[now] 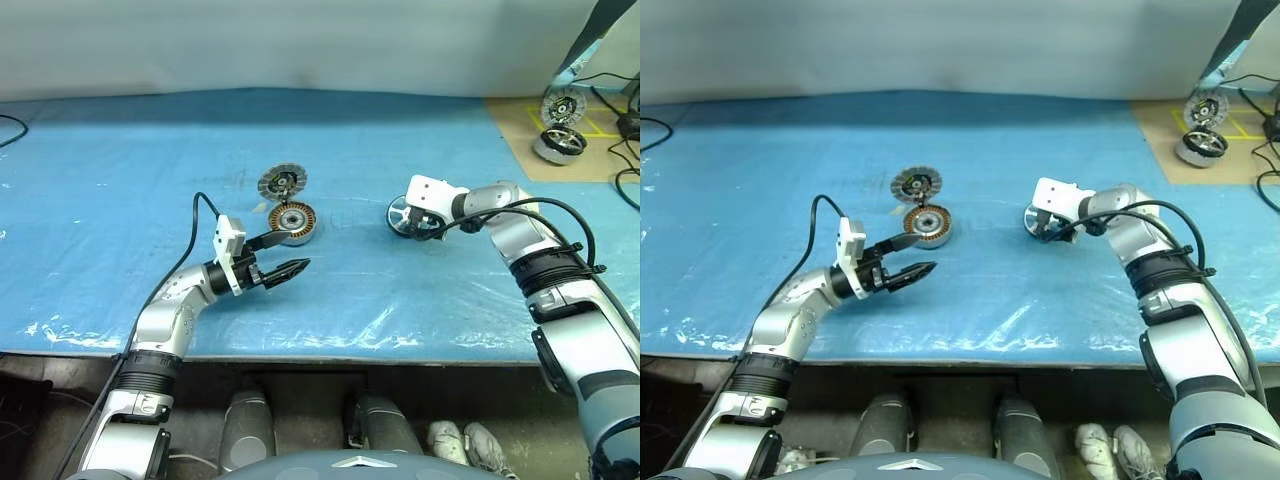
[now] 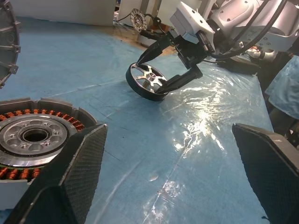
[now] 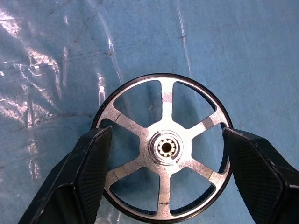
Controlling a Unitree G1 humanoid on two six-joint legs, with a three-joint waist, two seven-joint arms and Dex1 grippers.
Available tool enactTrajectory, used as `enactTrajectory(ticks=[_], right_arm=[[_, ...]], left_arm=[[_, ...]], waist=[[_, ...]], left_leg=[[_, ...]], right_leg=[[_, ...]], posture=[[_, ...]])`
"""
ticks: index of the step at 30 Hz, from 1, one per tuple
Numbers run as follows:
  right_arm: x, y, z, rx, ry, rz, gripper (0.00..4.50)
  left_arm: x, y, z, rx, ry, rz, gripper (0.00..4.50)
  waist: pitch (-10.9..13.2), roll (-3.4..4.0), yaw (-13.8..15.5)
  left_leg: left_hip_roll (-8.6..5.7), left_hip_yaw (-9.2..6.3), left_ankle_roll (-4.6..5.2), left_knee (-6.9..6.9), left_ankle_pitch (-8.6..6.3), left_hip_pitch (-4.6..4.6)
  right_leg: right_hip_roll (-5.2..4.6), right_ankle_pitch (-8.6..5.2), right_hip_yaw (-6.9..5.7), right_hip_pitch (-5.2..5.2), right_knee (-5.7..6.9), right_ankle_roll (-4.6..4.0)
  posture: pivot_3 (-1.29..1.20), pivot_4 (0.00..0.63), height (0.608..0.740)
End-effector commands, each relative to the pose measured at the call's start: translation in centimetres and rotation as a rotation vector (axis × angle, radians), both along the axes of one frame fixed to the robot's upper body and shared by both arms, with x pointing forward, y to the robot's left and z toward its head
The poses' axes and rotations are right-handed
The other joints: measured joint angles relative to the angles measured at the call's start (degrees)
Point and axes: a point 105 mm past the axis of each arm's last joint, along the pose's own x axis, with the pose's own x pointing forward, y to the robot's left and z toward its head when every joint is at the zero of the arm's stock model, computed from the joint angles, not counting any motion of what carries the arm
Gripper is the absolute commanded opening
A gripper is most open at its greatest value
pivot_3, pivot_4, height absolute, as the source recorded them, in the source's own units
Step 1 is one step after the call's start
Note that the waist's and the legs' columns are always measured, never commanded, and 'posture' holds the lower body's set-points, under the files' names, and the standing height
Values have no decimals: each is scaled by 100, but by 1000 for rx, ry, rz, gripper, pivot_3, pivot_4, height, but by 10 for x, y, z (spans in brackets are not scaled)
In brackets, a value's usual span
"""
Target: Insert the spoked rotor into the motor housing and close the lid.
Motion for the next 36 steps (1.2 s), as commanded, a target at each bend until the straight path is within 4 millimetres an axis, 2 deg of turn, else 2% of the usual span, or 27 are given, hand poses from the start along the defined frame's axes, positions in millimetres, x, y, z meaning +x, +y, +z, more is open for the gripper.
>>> enactTrajectory(ticks=[1, 3, 8, 16, 18, 20, 22, 25, 27, 31, 33, 36], right_arm=[[-4, -5, -10, -18, 47, -13, 3809], [-6, -5, -13, -16, 62, -12, 3373], [-10, -2, -23, -12, 96, -9, 1769], [-15, 0, -28, -8, 109, 6, 1726], [-17, 4, -24, 11, 94, 26, 1726], [-15, 11, -11, 79, 44, 35, 1726], [-15, 26, 13, 236, -21, 56, 1726], [-20, 43, 37, 418, -53, 78, 1726], [-25, 52, 43, 480, -44, 89, 1726], [-50, 100, 49, 664, 38, 193, 1726], [-54, 109, 50, 695, 58, 198, 1726], [-53, 134, 45, 732, 84, 208, 1726]], left_arm=[[1, 1, 10, 12, -55, -2, 4500], [1, 2, 10, 14, -56, -1, 4500], [2, 1, 11, 16, -61, -2, 4500], [2, 2, 11, 19, -67, -6, 4500], [2, 3, 11, 20, -68, -6, 4500], [3, 4, 13, 18, -71, 0, 4500], [5, 10, 16, 16, -75, 22, 4500], [8, 20, 18, 21, -76, 53, 4500], [9, 25, 18, 24, -76, 71, 4500], [11, 41, 18, 48, -67, 113, 4500], [11, 44, 18, 53, -67, 121, 4500], [13, 53, 18, 67, -65, 156, 4500]], waist=[[0, 0, 3], [0, 0, 4], [-4, -7, 2], [-4, -8, 2], [-4, -8, 3], [-4, -8, 0], [-3, -9, -4], [0, -5, -17], [2, -1, -6], [2, -2, 12], [2, -2, 11], [3, -2, 11]], left_leg=[[0, 0, 1, 1, 1, 1], [-1, 0, 3, 1, 2, 2], [-2, 1, 3, 1, 2, -1], [0, 1, 4, 0, 1, 10], [0, 1, 3, -1, 2, 10], [0, 1, 3, -2, 1, 10], [0, 2, 4, -3, 1, 10], [2, 10, 5, -8, 1, 4], [1, 12, 6, -9, 3, -6], [1, 10, 21, -19, 13, -15], [2, 10, 21, -30, 13, -11], [-1, 10, 12, -34, 10, -15]], right_leg=[[-1, 0, 0, 1, 0, 0], [-3, 0, 0, 4, 0, 0], [-4, 0, -1, 4, -3, 0], [-4, -1, -1, 14, -4, -1], [-3, -1, -1, 14, -4, -1], [-3, -1, -1, 14, -4, -1], [-3, 0, 0, 12, -5, -1], [1, 0, 9, -7, -3, 0], [2, 1, 11, -20, -2, 1], [1, 11, 3, -24, -5, 18], [2, 11, 1, -26, -6, 19], [-3, 10, 0, -28, -10, 18]], posture=[[0, 150, 740], [0, 150, 740], [0, 150, 740], [0, 150, 740], [0, 150, 740], [0, 150, 740], [0, 150, 740], [0, 150, 740], [0, 150, 740], [0, 150, 740], [0, 150, 740], [0, 150, 740]])
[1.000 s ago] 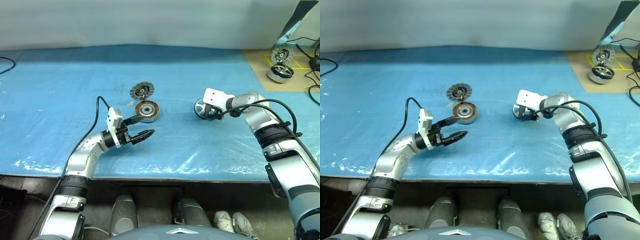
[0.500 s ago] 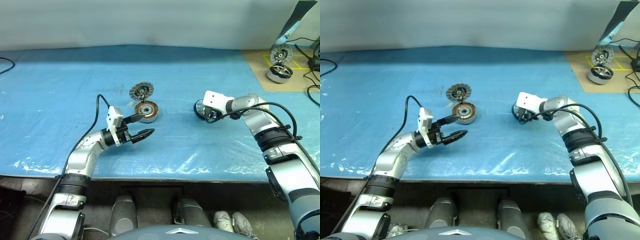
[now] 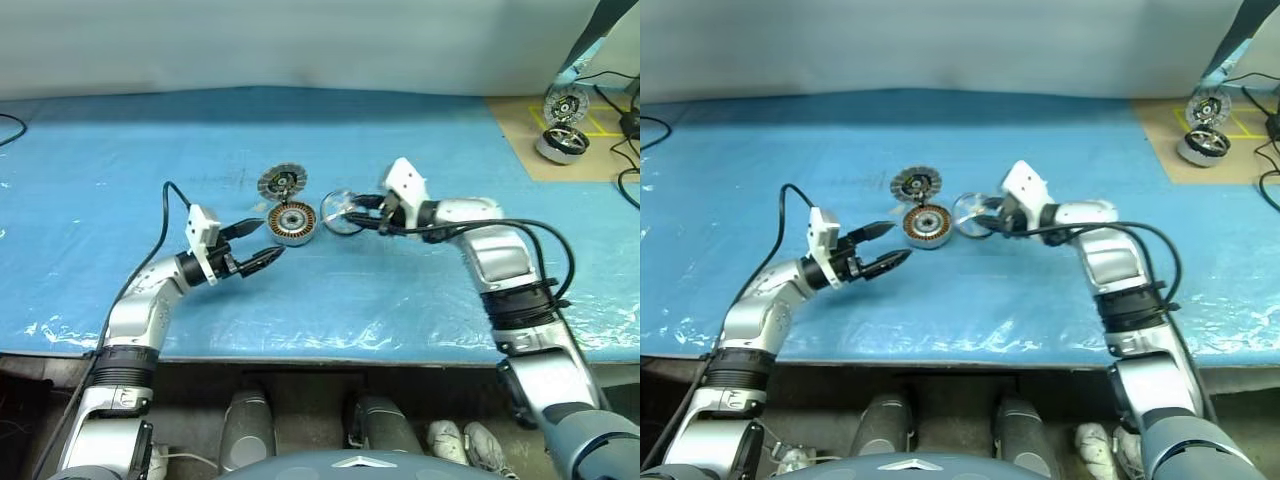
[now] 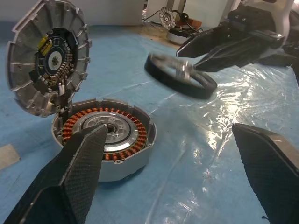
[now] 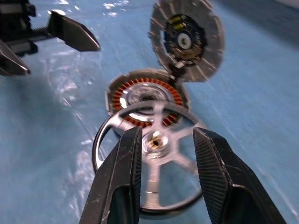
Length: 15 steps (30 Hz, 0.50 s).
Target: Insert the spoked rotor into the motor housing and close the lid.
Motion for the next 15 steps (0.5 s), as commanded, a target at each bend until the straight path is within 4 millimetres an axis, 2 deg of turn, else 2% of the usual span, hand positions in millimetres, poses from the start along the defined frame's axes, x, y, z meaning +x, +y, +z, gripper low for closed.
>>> enactTrajectory(ticks=[1, 5, 7, 9, 12, 14, 15], right_arm=[[1, 22, 9, 32, -36, 17, 1726], [9, 24, 17, 57, -39, 1, 1726], [9, 20, 20, 54, -45, 7, 1726], [10, 7, 20, 4, -63, 1, 1726], [-4, -7, 26, -69, -93, 64, 1726], [-18, -5, 26, -116, -102, 140, 1726], [-23, -4, 21, -164, -111, 164, 1726]], left_arm=[[2, 13, 7, 4, -24, 46, 4500], [-1, 15, 10, 7, -30, 52, 4500], [-2, 17, 11, 6, -31, 58, 4500], [-4, 18, 11, 10, -30, 65, 4500], [-8, 18, 11, 8, -23, 65, 4500], [-10, 16, 10, 5, -17, 53, 4500], [-11, 14, 11, 1, -14, 47, 4500]], waist=[[0, 0, -4], [1, 0, -3], [1, -1, -2], [2, -3, 9], [3, -4, 22], [3, -4, 19], [3, -4, 0]], left_leg=[[-1, 0, -12, 0, -7, 0], [-2, 0, -13, 0, -7, -1], [-2, 0, -14, 0, -7, -1], [-4, 0, -14, -2, -7, -2], [-7, -2, -15, -4, -6, -5], [-7, -2, -15, -7, -7, -5], [-7, -2, -15, -12, -7, -2]], right_leg=[[-2, -2, 0, 0, -1, -3], [-5, -5, 0, -1, -1, -8], [-7, -3, 1, 1, -3, -5], [-7, 3, 0, 1, -5, 5], [-7, 4, -1, 1, -6, 8], [-5, 5, -1, 1, -10, 10], [-3, 5, -1, 2, -10, 11]], posture=[[0, 150, 740], [0, 150, 740], [0, 150, 740], [0, 150, 740], [0, 150, 740], [0, 150, 740], [0, 150, 740]])
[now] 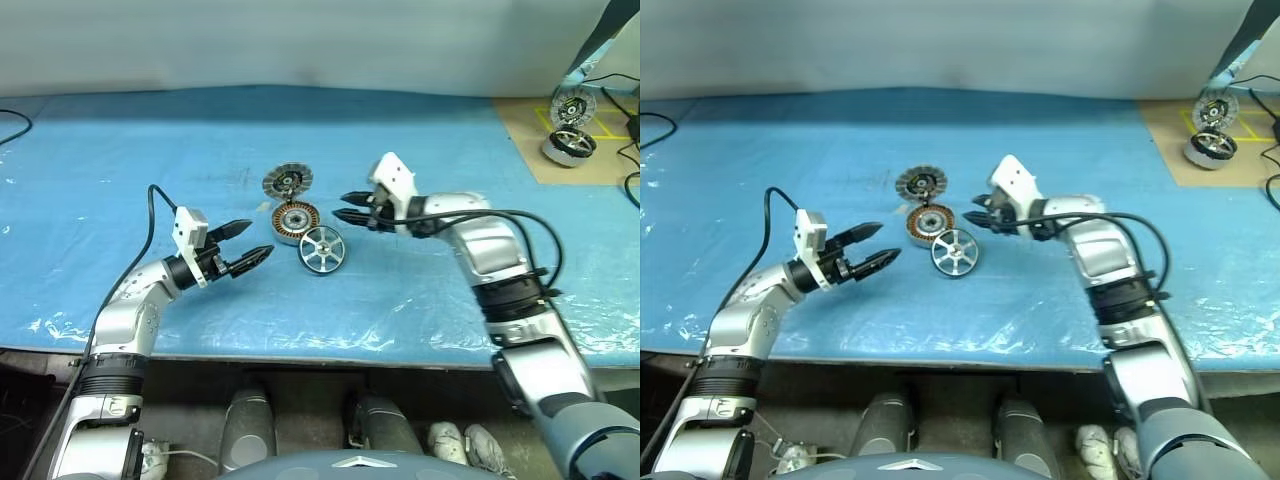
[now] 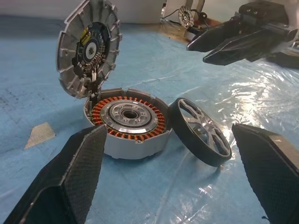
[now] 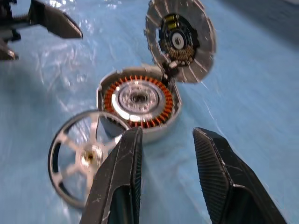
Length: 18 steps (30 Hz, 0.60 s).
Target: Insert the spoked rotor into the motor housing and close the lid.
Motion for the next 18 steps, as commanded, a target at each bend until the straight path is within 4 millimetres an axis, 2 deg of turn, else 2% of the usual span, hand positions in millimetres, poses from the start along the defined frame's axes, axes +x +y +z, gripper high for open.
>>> enactTrajectory(ticks=[1, 5, 9, 12, 18], right_arm=[[-24, 19, 2, -90, -66, 162, 1726], [-25, 29, -22, -150, -50, 168, 1726], [-17, 41, -31, -160, -50, 133, 1726], [-10, 42, -37, -181, -52, 100, 1726], [-13, 47, -46, -187, -25, 111, 1726]], left_arm=[[-3, -4, 13, -10, -40, -25, 4500], [-2, -11, 14, -17, -38, -42, 4500], [-1, -15, 13, -17, -34, -56, 4500], [-2, -15, 12, -6, -32, -65, 4500], [-4, -15, 9, -4, -24, -65, 4500]], waist=[[0, 0, -36], [0, 0, -48], [0, -1, -28], [0, -1, -31], [0, -1, -31]], left_leg=[[2, 0, 0, -3, 0, 4], [6, -1, 0, -6, 0, 16], [1, 0, 0, 6, 0, 9], [2, 1, 0, 9, 0, 12], [1, 0, 0, 8, 0, 10]], right_leg=[[4, 0, 1, 0, 1, 1], [9, 0, 3, 2, 6, 0], [0, 0, 7, 3, 5, 0], [0, -1, 5, 6, 7, -2], [1, 0, 4, 6, 8, 0]], posture=[[0, 150, 740], [0, 150, 740], [0, 150, 740], [0, 150, 740], [0, 150, 740]])
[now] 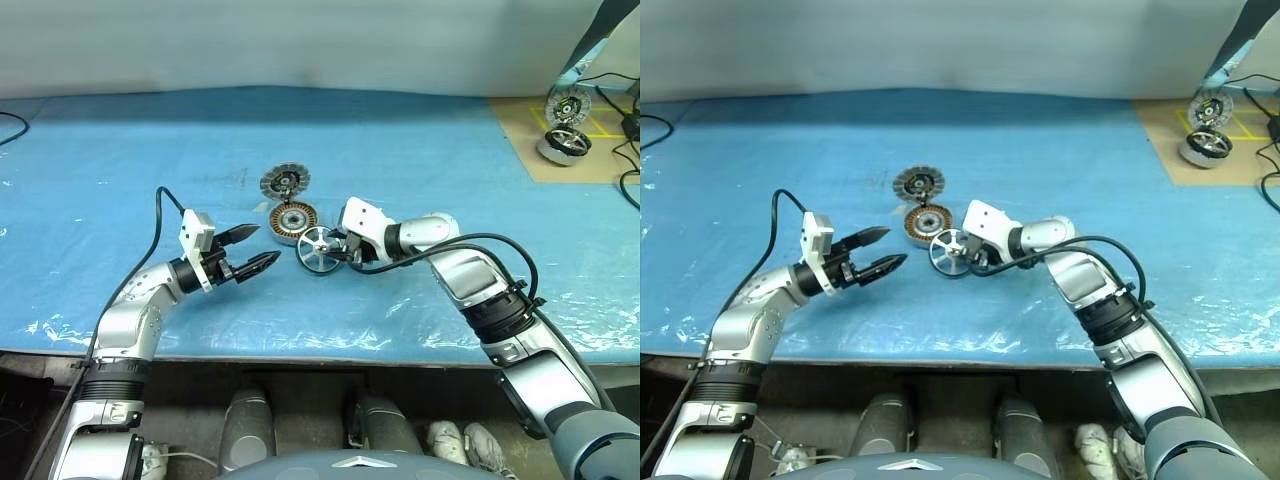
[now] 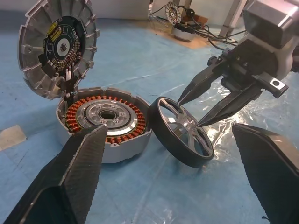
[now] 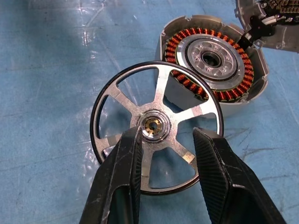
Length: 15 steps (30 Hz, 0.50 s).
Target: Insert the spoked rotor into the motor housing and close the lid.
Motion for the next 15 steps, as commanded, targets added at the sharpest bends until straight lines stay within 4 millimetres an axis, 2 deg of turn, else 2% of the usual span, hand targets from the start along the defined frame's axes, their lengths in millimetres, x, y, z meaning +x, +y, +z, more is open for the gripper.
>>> enactTrajectory(ticks=[1, 2, 5, 9, 15], right_arm=[[-1, 7, 9, 8, -37, 27, 1726], [-2, 8, 12, 19, -39, 33, 1726], [-4, 10, 19, 40, -40, 51, 2338], [-6, 11, 20, 46, -19, 48, 3667], [-6, 14, 10, 31, 13, 29, 3667]], left_arm=[[-1, -1, 8, 0, -28, -14, 4500], [-1, -1, 8, 0, -28, -14, 4500], [-1, -2, 8, -2, -28, -14, 4500], [0, -3, 8, -6, -29, -15, 4500], [-1, -5, 7, -10, -26, -22, 4500]], waist=[[0, 0, 0], [0, 0, -2], [0, 0, -2], [0, 0, 0], [0, 0, -1]], left_leg=[[0, 0, 0, 0, 0, 0], [1, 0, 0, 0, 0, 0], [0, 0, 0, 0, 0, 0], [0, 0, 0, 0, 0, 0], [0, 0, 0, 1, 0, 1]], right_leg=[[1, 0, 0, 0, 0, 0], [1, 0, -1, 0, 1, 0], [0, 0, 0, 0, 1, 0], [0, 0, 0, 0, 1, 0], [0, 0, 0, 0, 2, 0]], posture=[[0, 150, 740], [0, 150, 740], [0, 150, 740], [0, 150, 740], [0, 150, 740]])
